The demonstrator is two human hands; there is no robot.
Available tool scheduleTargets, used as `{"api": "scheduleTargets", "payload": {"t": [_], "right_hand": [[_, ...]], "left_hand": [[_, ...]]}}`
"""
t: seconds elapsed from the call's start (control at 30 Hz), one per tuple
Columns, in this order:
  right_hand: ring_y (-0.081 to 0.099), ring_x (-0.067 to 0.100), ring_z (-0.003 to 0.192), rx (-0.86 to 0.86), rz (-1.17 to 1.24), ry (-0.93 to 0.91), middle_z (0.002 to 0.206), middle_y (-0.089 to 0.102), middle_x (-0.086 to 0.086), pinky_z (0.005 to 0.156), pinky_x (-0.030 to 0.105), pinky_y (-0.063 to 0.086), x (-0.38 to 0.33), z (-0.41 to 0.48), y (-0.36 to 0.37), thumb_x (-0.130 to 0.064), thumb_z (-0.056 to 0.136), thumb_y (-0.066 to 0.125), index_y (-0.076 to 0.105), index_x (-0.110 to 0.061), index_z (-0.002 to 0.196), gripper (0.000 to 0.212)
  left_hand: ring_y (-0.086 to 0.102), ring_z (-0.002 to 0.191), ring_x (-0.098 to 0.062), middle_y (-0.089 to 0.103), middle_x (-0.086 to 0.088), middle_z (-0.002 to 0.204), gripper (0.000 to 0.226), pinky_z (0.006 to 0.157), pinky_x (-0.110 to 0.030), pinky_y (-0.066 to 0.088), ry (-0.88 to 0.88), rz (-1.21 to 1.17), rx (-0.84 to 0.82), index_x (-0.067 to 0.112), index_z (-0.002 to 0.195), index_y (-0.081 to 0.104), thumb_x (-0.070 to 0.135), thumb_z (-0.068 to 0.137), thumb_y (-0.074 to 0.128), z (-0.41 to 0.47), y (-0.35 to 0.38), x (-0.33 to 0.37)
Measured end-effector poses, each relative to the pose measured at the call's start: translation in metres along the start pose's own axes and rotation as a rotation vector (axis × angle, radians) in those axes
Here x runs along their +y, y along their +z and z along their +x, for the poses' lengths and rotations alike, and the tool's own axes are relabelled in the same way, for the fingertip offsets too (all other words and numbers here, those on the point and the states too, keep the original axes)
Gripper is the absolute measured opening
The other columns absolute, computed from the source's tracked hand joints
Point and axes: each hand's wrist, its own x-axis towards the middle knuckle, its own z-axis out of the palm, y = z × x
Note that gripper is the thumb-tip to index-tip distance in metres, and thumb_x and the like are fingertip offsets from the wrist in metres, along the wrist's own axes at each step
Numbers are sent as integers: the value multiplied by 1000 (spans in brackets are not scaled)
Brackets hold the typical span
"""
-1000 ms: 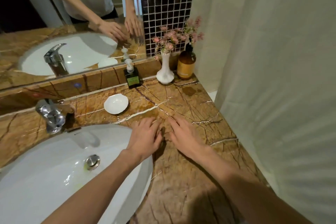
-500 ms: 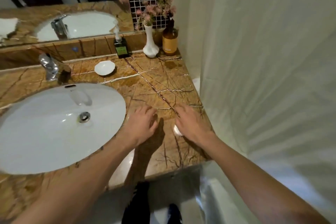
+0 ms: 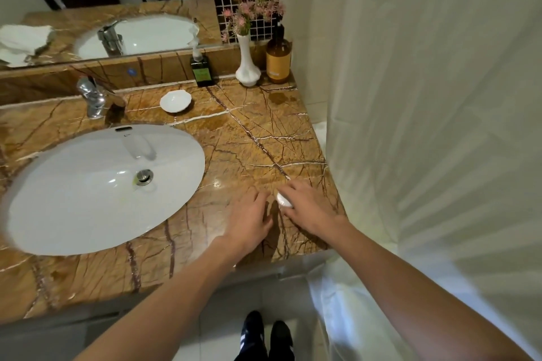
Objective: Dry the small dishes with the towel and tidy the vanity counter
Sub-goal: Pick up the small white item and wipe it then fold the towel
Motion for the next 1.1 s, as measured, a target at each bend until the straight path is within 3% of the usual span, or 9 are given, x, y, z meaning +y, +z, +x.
{"api": "scheduleTargets", "payload": {"t": [0.13,0.3,0.47,0.6,0.9,1.1], "right_hand": [[41,23,128,12,-12,-11,138,48,4,106,42,40,-2,1,2,-16,88,65,40,-21,142,60],[43,25,121,13,-15,-9,131,49,9,98,38,43,4,5,3,-20,88,63,42,-16,140,56],[47,24,115,121,171,153,126,51,8,92,32,38,20,-4,-2,-24,85,66,48,-16,136,54],[45,24,116,141,185,222,124,50,10,95,33,39,37,-12,-10,-21,85,65,50,-15,134,52],[44,24,118,160,193,252,127,49,10,96,34,40,48,-22,-11,-20,87,63,48,-16,136,51],[44,22,113,161,186,223,122,49,8,94,33,42,43,-14,-11,-20,86,63,52,-14,129,45]], "left_hand": [[52,111,-21,59,-5,122,54,95,-33,43,-4,-6,26,16,134,46,23,84,64,3,3,3],[50,116,-24,58,-8,126,53,99,-37,41,-1,-5,3,13,135,45,23,85,60,16,9,6],[52,109,-23,60,-6,119,47,94,-36,40,21,34,23,16,127,52,34,84,62,27,20,18],[50,112,-26,57,-6,121,48,92,-37,38,11,128,-17,19,127,54,41,85,61,37,29,25],[48,113,-23,57,-6,123,40,94,-33,41,21,71,-16,17,127,55,23,89,61,45,42,27],[45,116,-24,54,-9,126,48,96,-33,39,0,26,-20,12,131,48,18,86,62,48,37,24]]}}
